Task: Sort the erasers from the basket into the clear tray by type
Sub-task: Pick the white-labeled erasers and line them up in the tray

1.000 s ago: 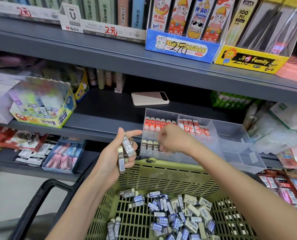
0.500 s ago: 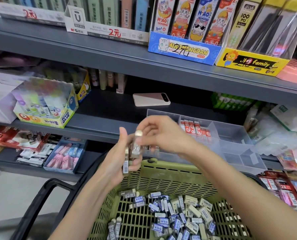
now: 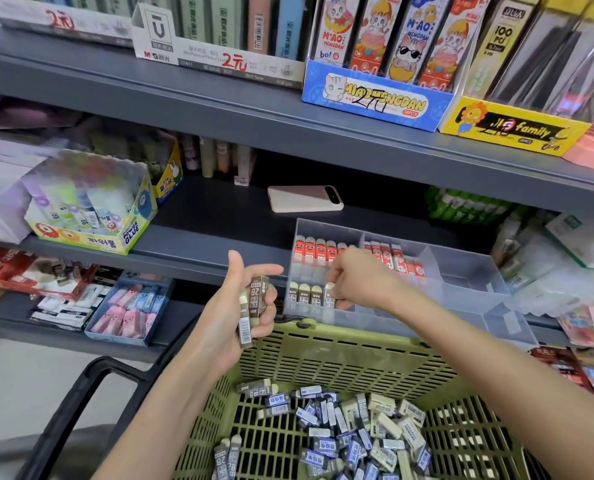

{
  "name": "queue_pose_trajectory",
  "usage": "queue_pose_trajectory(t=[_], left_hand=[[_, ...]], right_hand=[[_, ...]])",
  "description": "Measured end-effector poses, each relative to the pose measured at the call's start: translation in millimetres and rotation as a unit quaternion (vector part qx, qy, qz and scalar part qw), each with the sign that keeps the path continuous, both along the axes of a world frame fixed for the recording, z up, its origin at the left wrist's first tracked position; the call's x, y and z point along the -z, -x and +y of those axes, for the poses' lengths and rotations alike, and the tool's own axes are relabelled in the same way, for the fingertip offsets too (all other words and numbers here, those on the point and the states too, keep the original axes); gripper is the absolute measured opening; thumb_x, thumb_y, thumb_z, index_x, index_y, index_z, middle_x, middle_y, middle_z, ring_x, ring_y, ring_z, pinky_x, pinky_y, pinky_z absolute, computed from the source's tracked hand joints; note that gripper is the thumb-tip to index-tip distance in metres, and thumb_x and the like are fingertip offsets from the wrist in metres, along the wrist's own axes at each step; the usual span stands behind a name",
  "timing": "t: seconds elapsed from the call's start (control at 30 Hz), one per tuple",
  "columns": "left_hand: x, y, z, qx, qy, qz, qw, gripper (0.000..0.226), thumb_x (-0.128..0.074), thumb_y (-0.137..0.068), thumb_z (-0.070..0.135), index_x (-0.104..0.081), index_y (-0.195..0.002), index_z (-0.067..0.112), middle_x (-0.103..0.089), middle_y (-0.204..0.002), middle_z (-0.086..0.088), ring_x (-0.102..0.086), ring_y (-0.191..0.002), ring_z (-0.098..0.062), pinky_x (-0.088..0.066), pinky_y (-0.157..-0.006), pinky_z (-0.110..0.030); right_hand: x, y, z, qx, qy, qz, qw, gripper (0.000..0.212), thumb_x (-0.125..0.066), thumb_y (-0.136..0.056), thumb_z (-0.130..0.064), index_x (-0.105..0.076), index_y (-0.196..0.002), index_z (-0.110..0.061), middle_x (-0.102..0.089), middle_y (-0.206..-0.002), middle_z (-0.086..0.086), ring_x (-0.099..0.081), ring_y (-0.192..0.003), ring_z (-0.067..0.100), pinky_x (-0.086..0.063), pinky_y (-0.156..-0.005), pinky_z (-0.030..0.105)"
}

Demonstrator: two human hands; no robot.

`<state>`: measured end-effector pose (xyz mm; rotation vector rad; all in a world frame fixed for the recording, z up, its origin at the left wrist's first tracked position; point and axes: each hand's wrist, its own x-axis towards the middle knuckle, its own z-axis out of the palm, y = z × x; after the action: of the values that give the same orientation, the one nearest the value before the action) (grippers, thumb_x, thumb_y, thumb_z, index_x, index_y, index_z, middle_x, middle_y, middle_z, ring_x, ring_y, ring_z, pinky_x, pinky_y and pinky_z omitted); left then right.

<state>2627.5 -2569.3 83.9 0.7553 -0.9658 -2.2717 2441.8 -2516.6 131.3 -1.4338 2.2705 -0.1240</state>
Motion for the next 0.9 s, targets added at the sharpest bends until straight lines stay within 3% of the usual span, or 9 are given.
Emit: queue_pose_trajectory(t=[0.1,0.23,0.33,0.4,0.47,0.57,0.67,0.8,0.9], left_hand=[[0.2,0.6,0.9,0.003,0.003,-0.001,1.000,0.068,-0.039,-0.080,0.063,-0.063,-0.111,0.007,-0.051,-0.062,-0.003,-0.039,-0.042,-0.011,-0.028,-0.034,-0.020],[1.8,0.6,1.1,0.002,-0.006,0.013,1.000,0.066,-0.041,-0.081,0.063,-0.069,-0.104,0.008,-0.054,-0.064,-0.005,-0.041,-0.045,-0.012,-0.029,-0.034,-0.021],[0.7,0.1,0.8,0.006,-0.015,0.018,1.000,0.067,-0.041,-0.080,0.064,-0.071,-0.103,0.009,-0.057,-0.065,-0.009,-0.044,-0.045,-0.014,-0.030,-0.033,-0.020],[-0.6,0.2,0.7,0.004,-0.016,0.014,1.000,0.071,-0.039,-0.079,0.065,-0.067,-0.111,0.008,-0.060,-0.066,-0.013,-0.047,-0.044,-0.017,-0.030,-0.033,-0.020],[-1.7,1.2,1.6,0.001,-0.014,0.010,1.000,0.074,-0.037,-0.079,0.066,-0.061,-0.119,0.009,-0.061,-0.067,-0.016,-0.047,-0.043,-0.018,-0.029,-0.033,-0.021],[-3.2,3.3,4.0,0.006,0.000,0.007,1.000,0.077,-0.032,-0.080,0.066,-0.054,-0.126,0.008,-0.060,-0.067,-0.019,-0.047,-0.040,-0.019,-0.028,-0.032,-0.020],[-3.8,2.6,6.2,0.014,0.013,0.003,1.000,0.077,-0.031,-0.080,0.067,-0.055,-0.124,0.008,-0.062,-0.072,-0.018,-0.050,-0.040,-0.019,-0.029,-0.031,-0.019],[-5.2,-0.9,5.7,0.035,0.023,-0.001,0.999,0.072,-0.034,-0.083,0.064,-0.059,-0.110,0.001,-0.063,-0.070,-0.021,-0.052,-0.042,-0.018,-0.031,-0.031,-0.018],[-6.8,-3.9,5.9,0.039,0.051,0.004,0.998,0.042,-0.051,-0.087,0.040,-0.058,-0.098,-0.001,-0.057,-0.065,-0.012,-0.045,-0.038,-0.010,-0.025,-0.030,-0.015]], right_hand=[[9.7,-4.3,1.4,-0.040,0.009,0.071,0.997,0.013,-0.062,-0.078,0.000,-0.068,-0.089,0.000,-0.067,-0.088,0.011,-0.061,-0.086,0.026,-0.048,-0.071,0.028],[13.9,-6.7,1.6,-0.067,0.016,0.089,0.994,0.025,-0.061,-0.081,-0.001,-0.066,-0.106,-0.004,-0.065,-0.109,0.009,-0.058,-0.103,0.025,-0.046,-0.086,0.031],[3.5,-5.7,3.9,-0.075,0.051,0.089,0.992,0.026,-0.061,-0.085,-0.008,-0.066,-0.109,-0.012,-0.065,-0.112,0.006,-0.058,-0.104,0.022,-0.044,-0.087,0.029],[-10.4,-8.4,6.0,-0.050,0.121,0.023,0.991,0.020,-0.061,-0.088,-0.019,-0.069,-0.106,-0.017,-0.069,-0.093,0.001,-0.062,-0.085,0.013,-0.045,-0.076,0.023],[-25.5,-20.6,8.9,-0.044,0.172,-0.107,0.978,0.020,-0.064,-0.086,-0.032,-0.071,-0.101,-0.020,-0.063,-0.070,-0.011,-0.056,-0.063,-0.002,-0.044,-0.063,0.014],[-29.6,-43.9,7.2,-0.093,0.154,-0.103,0.978,0.026,-0.066,-0.083,-0.041,-0.070,-0.101,-0.023,-0.059,-0.067,-0.008,-0.051,-0.062,0.002,-0.041,-0.062,0.024],[-25.7,-59.1,3.6,-0.107,0.134,-0.114,0.979,0.023,-0.069,-0.082,-0.035,-0.069,-0.094,-0.015,-0.056,-0.063,-0.003,-0.048,-0.059,0.009,-0.039,-0.059,0.030],[-30.7,-57.7,3.0,-0.016,0.157,-0.265,0.951,0.012,-0.070,-0.078,-0.013,-0.061,-0.084,-0.010,-0.061,-0.067,0.003,-0.056,-0.057,0.010,-0.046,-0.054,0.022],[-35.5,-45.5,7.4,0.062,0.205,-0.362,0.907,0.015,-0.063,-0.077,0.001,-0.054,-0.081,-0.009,-0.064,-0.068,0.005,-0.062,-0.054,0.016,-0.052,-0.058,0.027]])
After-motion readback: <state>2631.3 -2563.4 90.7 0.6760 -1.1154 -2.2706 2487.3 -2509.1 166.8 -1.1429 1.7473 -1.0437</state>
